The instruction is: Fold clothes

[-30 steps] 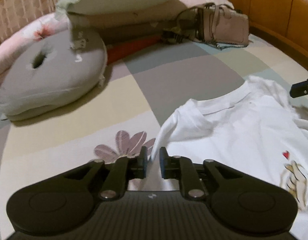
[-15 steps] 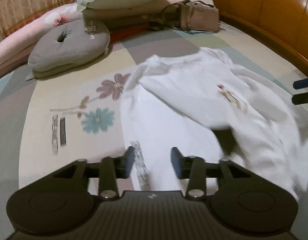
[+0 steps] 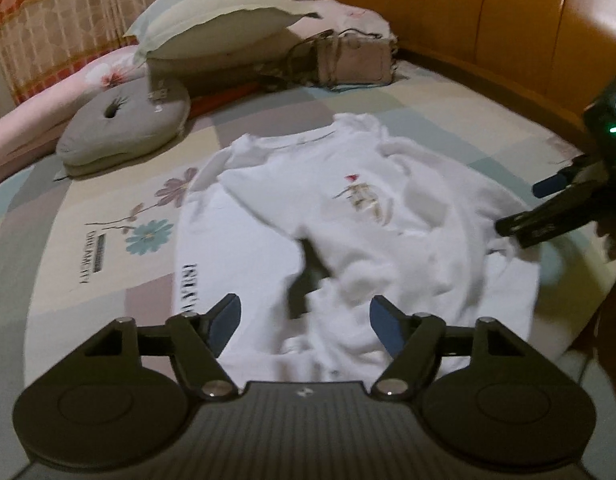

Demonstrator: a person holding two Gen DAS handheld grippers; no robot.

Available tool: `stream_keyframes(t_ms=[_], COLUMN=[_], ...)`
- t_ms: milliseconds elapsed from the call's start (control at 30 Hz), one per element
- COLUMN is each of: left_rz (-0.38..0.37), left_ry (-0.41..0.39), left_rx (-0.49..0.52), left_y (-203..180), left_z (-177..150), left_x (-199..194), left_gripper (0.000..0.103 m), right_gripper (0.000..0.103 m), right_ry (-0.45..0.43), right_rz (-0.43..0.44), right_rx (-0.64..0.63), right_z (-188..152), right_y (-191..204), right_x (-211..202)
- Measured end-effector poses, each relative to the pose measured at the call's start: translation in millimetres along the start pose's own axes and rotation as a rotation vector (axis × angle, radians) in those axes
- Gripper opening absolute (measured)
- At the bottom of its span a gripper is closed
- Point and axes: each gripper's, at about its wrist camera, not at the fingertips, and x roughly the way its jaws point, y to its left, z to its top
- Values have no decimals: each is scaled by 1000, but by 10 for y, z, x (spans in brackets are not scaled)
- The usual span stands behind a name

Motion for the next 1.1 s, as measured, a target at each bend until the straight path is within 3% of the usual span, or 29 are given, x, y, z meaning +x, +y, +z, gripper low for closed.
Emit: stream_keyframes(t_ms=[267, 433, 600, 1100], left_rz=[-27, 16, 5, 5], left_ry=[5, 11, 4, 32], left_rx=[-16, 23, 40, 68], left_y=[-357, -580, -754, -938], left_z=[40, 58, 136, 268], left_x=[171, 263, 334, 620], left_gripper=[74, 74, 74, 75], right_gripper=[84, 84, 84, 84], right_ry=[26, 1, -14, -22], right_rz=[-39, -134, -199, -344], right_rx=[64, 69, 96, 210], right_z=[0, 35, 81, 459], right_y=[-459, -675, -969, -1990], right_x=[192, 284, 388, 845])
